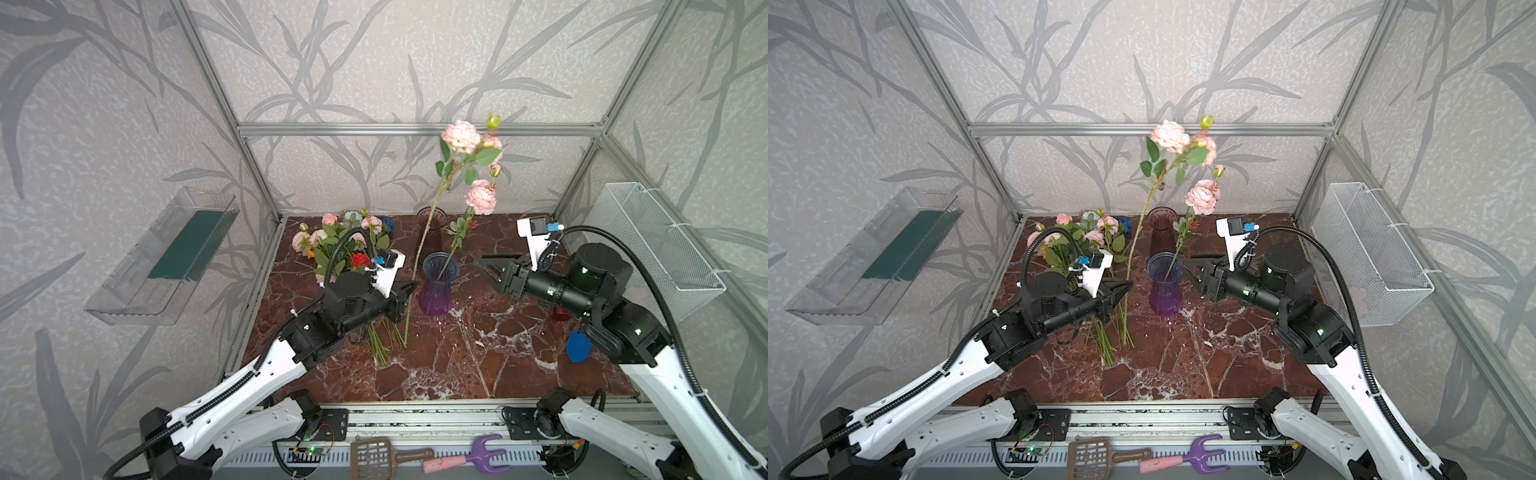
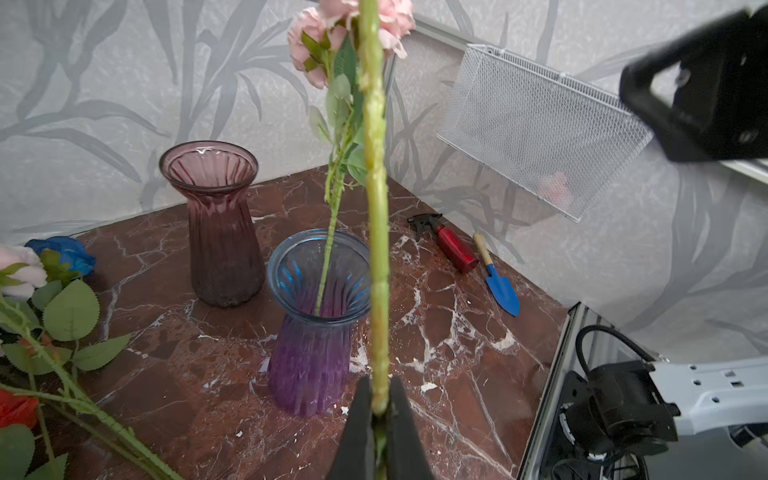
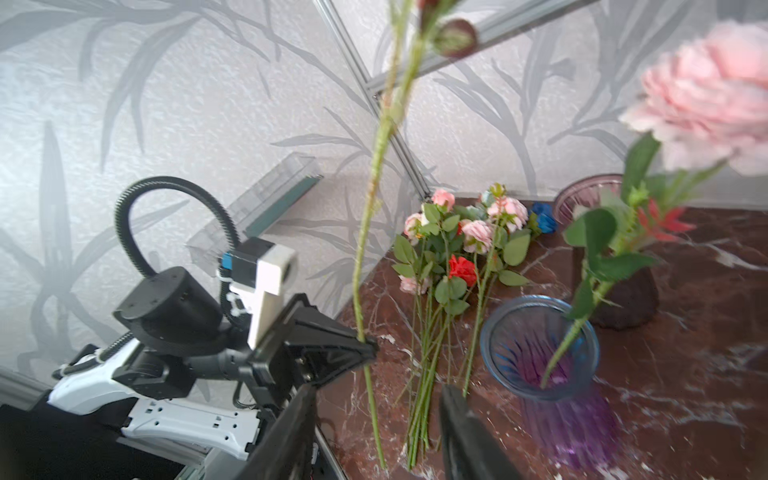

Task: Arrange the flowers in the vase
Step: 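Raise the pink rose upright with the left gripper while the right gripper reaches its stem, then close the right gripper on the stem above the left gripper, then open the left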

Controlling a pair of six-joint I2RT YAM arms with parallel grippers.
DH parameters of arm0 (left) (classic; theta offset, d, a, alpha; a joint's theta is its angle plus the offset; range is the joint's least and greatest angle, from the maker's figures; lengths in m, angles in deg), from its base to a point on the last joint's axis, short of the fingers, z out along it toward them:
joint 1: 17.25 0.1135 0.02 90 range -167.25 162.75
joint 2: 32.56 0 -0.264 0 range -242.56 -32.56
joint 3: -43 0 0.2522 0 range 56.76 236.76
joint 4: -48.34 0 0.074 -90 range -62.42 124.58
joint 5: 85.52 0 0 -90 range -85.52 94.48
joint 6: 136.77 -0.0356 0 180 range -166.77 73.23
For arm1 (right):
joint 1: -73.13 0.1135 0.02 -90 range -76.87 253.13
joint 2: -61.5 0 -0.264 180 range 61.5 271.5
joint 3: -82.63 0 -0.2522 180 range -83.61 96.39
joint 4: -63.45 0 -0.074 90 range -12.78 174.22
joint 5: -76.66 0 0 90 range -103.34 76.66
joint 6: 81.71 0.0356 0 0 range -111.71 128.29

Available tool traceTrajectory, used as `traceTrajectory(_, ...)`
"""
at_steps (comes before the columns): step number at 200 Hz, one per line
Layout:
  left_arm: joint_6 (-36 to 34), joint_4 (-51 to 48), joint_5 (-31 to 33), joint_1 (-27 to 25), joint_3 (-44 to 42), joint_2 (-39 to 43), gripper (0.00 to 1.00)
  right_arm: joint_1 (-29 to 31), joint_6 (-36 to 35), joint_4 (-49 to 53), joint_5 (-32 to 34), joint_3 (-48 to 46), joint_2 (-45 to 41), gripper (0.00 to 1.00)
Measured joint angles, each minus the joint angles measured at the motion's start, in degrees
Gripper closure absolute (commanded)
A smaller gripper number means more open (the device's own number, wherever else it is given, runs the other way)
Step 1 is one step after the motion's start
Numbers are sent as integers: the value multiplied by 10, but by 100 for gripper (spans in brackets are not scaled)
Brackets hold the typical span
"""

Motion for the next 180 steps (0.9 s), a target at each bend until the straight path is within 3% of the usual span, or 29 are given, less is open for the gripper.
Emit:
traceTrajectory(51,-15,4,17,-47,14,-18,100,43,-10,-41,-8,52,56,51)
traceTrajectory(123,-14,11,26,-67,14,-23,100,47,12,-55,24,58,108,65)
traceTrajectory(158,-14,16,30,-69,14,-23,100,47,30,-65,26,58,125,81)
traceTrajectory(180,-14,16,33,-69,14,-23,100,47,37,-71,28,58,126,81)
